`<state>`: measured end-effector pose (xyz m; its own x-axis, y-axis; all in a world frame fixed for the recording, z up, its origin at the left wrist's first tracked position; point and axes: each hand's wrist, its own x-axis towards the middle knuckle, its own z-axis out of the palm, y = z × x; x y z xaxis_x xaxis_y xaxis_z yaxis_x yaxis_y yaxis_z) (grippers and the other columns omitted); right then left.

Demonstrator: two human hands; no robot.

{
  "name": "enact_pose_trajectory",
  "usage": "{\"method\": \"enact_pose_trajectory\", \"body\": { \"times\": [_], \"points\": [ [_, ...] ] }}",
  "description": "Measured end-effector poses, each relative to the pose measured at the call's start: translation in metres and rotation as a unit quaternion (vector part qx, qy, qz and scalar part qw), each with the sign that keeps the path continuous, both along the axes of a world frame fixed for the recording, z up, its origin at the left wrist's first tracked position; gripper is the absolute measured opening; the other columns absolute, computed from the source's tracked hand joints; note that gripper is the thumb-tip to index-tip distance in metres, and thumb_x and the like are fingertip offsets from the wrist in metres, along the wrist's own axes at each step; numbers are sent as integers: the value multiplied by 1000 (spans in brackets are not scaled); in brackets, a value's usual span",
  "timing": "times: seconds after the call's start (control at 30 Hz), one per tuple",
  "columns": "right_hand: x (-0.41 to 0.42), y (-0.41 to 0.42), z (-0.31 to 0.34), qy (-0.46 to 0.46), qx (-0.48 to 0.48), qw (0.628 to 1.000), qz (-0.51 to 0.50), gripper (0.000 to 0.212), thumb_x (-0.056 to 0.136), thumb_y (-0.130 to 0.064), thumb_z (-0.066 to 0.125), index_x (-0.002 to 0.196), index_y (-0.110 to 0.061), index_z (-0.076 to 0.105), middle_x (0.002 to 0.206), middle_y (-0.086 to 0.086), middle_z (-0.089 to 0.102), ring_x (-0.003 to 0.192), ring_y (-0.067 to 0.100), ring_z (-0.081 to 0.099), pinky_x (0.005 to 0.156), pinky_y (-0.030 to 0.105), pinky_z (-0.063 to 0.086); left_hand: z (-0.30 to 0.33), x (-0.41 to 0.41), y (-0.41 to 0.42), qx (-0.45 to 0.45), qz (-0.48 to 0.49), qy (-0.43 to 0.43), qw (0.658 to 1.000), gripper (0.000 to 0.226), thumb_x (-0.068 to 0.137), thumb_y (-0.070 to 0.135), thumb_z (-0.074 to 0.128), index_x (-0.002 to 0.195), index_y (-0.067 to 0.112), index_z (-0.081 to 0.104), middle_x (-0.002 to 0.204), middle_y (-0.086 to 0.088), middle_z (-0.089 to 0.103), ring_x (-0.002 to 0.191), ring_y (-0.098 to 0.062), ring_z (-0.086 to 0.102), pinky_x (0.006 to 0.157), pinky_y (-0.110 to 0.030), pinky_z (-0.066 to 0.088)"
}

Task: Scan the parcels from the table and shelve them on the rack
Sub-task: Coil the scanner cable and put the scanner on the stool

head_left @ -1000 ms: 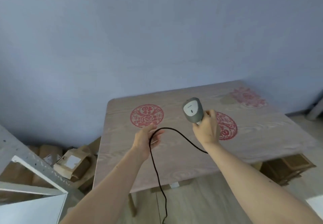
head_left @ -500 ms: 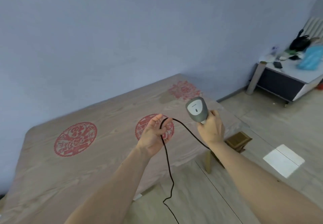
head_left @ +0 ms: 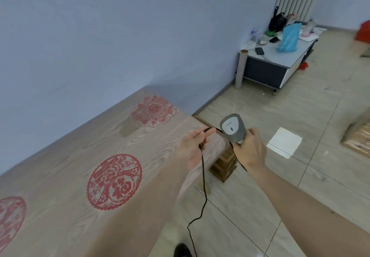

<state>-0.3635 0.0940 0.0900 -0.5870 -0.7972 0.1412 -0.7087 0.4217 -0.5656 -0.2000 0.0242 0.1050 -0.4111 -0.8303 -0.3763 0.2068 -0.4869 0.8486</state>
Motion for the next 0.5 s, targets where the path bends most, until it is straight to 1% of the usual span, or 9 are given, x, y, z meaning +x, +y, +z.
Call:
{"method": "enact_pose_trajectory", "body": {
  "times": [0.1,0.17,0.27,0.33,0.43,0.5],
  "points": [
    [-38,-15,-9,-8,2,999,-46,27,84,-21,75,106,-9,64,105,8,55,85,36,62,66,33,40,-8,-41,-28,-3,-22,-1,1000,28,105,1,42,110,10,68,95,3,77,66,-4,52,61,-16,41],
    [-61,-27,-14,-6,1,997,-73,29,84,-22,76,107,-10,64,106,8,55,83,36,62,67,33,42,-15,-65,-49,-2,-42,-7,999,27,104,3,45,106,12,71,94,2,76,68,-5,53,62,-17,41],
    [-96,-47,-19,-6,2,993,-116,27,86,-22,73,108,-10,65,103,7,54,74,30,53,64,32,40,-20,-107,-78,23,-71,-16,997,25,103,6,49,111,11,72,95,3,75,70,-5,54,63,-17,39],
    [-116,-61,-21,-9,2,989,-146,25,86,-20,72,107,-9,65,100,5,51,71,28,48,62,32,38,-22,-135,-96,44,-84,-15,995,24,104,8,50,113,12,71,93,6,75,70,-5,53,61,-17,38],
    [-142,-79,-24,-18,-9,982,-188,21,85,-16,71,104,-9,65,95,1,45,70,29,46,62,32,35,-30,-171,-121,63,-112,-1,992,24,104,11,49,112,16,71,93,9,75,72,-6,52,64,-23,33],
    [-161,-88,-30,-17,-8,978,-206,19,85,-17,71,102,-9,65,95,3,47,70,30,47,61,32,35,-38,-194,-134,76,-130,-1,989,23,104,12,50,112,19,71,95,10,76,73,-5,53,67,-24,34]
  ]
}}
